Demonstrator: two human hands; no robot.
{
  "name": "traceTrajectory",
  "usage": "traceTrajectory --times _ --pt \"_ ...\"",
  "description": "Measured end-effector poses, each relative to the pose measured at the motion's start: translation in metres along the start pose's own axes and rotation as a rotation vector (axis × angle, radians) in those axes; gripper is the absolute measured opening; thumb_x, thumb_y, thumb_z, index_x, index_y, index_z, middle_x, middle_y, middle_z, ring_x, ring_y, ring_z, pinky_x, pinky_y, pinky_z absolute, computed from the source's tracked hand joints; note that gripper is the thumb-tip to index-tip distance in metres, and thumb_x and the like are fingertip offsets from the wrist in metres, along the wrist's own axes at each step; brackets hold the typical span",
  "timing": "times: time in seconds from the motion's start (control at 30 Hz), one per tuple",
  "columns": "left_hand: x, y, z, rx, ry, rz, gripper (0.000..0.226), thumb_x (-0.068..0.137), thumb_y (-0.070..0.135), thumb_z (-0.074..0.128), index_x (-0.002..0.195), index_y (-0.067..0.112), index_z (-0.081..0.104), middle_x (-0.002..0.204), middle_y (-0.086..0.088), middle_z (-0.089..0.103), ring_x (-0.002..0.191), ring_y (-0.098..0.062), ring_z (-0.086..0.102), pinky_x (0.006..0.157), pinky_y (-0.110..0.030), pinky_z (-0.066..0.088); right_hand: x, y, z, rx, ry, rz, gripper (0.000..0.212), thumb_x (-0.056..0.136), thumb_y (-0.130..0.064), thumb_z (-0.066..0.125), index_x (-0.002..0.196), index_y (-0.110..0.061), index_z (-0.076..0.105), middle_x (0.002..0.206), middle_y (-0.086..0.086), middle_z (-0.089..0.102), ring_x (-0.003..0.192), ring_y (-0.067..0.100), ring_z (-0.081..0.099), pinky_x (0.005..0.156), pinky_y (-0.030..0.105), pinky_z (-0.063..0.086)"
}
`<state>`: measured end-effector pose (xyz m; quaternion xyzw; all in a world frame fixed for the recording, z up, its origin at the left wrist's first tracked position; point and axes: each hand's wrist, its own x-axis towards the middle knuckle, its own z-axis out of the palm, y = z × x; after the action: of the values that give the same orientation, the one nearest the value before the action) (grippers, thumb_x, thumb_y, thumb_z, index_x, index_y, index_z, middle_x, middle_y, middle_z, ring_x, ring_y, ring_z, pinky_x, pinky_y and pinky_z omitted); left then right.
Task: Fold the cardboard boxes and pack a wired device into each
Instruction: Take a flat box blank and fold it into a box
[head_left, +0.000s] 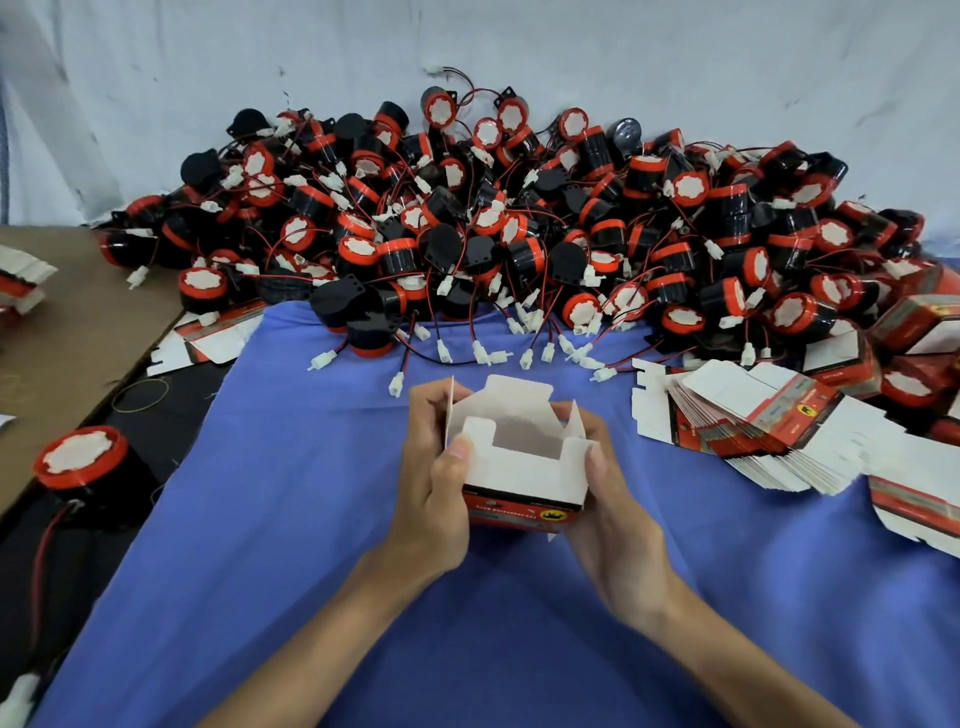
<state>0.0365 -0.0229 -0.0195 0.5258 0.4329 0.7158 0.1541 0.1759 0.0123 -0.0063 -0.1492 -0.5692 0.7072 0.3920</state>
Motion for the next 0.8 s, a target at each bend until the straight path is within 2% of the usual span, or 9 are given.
traceTrajectory --times 0.07,0.13,0.2,0.27,0.4,0.5,0.6,0.7,0.8 --pt "-0.001 0.001 0.001 0.063 -0.007 0.052 0.023 0.086 0.034 0.035 0.102 0.048 0.044 0.094 0.024 0.054 0.076 0.0 0.051 0.063 -0.02 0.043 0.002 0.0 0.001 0.04 0.056 -0.003 0.028 0.082 -0.052 0.061 0.106 -0.037 0.062 0.114 -0.004 0.064 0.102 0.012 0.06 0.074 0.025 0.052" --pt "-0.003 0.003 0.002 0.13 -0.015 0.095 0.019 0.09 0.031 0.032 0.105 0.037 0.043 0.095 0.027 0.055 0.076 0.002 0.051 0.06 -0.024 0.043 0.003 0.0 0.0 0.077 0.095 0.006 0.015 0.086 -0.037 0.055 0.099 -0.035 0.063 0.107 -0.002 0.066 0.097 0.015 0.062 0.07 0.029 0.054" --pt "-0.007 0.004 0.005 0.168 -0.018 0.115 0.015 0.093 0.031 0.032 0.105 0.031 0.041 0.095 0.029 0.054 0.073 0.001 0.05 0.057 -0.032 0.043 0.003 -0.002 0.0 0.117 0.103 0.01 0.015 0.086 -0.031 0.051 0.095 -0.034 0.063 0.105 0.001 0.066 0.094 0.017 0.062 0.069 0.033 0.054" --pt "-0.009 0.005 0.006 0.18 -0.016 0.116 0.013 0.093 0.031 0.034 0.105 0.03 0.041 0.093 0.029 0.054 0.072 0.0 0.049 0.055 -0.034 0.043 0.003 -0.005 0.001 0.142 0.096 0.004 0.014 0.084 -0.028 0.053 0.094 -0.033 0.062 0.103 0.002 0.066 0.091 0.018 0.062 0.065 0.032 0.053" --pt "-0.007 0.006 0.005 0.15 0.042 0.088 0.013 0.089 0.03 0.038 0.101 0.026 0.042 0.093 0.027 0.055 0.077 0.005 0.052 0.062 -0.013 0.041 0.002 -0.009 0.002 0.169 0.089 -0.026 0.015 0.079 -0.019 0.061 0.09 -0.028 0.058 0.097 -0.002 0.065 0.083 0.015 0.061 0.054 0.022 0.05" --pt "-0.005 0.004 0.004 0.102 0.06 0.044 0.014 0.086 0.03 0.041 0.098 0.024 0.043 0.09 0.025 0.055 0.075 0.003 0.051 0.064 -0.013 0.042 0.0 -0.005 0.003 0.242 0.077 0.022 0.021 0.074 -0.007 0.062 0.083 -0.022 0.05 0.105 -0.001 0.064 0.093 0.021 0.063 0.061 0.03 0.054" --pt "-0.006 0.003 0.004 0.082 0.037 0.03 0.015 0.084 0.029 0.042 0.098 0.023 0.043 0.089 0.022 0.055 0.074 0.002 0.051 0.062 -0.014 0.042 -0.001 -0.001 0.004 0.264 0.092 0.071 0.019 0.074 -0.009 0.062 0.079 -0.023 0.05 0.107 0.0 0.067 0.095 0.022 0.065 0.064 0.037 0.057" --pt "-0.007 0.003 0.002 0.1 0.006 0.049 0.017 0.085 0.029 0.04 0.101 0.023 0.045 0.091 0.021 0.055 0.075 0.002 0.052 0.062 -0.013 0.041 0.0 0.003 0.002 0.246 0.126 0.067 0.014 0.078 -0.014 0.059 0.079 -0.025 0.05 0.106 -0.003 0.067 0.091 0.018 0.066 0.061 0.033 0.056" --pt "-0.007 0.004 0.002 0.177 -0.009 0.113 0.029 0.085 0.022 0.037 0.112 0.026 0.047 0.103 0.028 0.056 0.086 0.006 0.054 0.071 -0.008 0.041 0.002 0.007 0.001 0.18 0.157 0.022 0.02 0.079 -0.012 0.057 0.077 -0.03 0.049 0.098 -0.007 0.065 0.082 0.017 0.064 0.05 0.026 0.051"
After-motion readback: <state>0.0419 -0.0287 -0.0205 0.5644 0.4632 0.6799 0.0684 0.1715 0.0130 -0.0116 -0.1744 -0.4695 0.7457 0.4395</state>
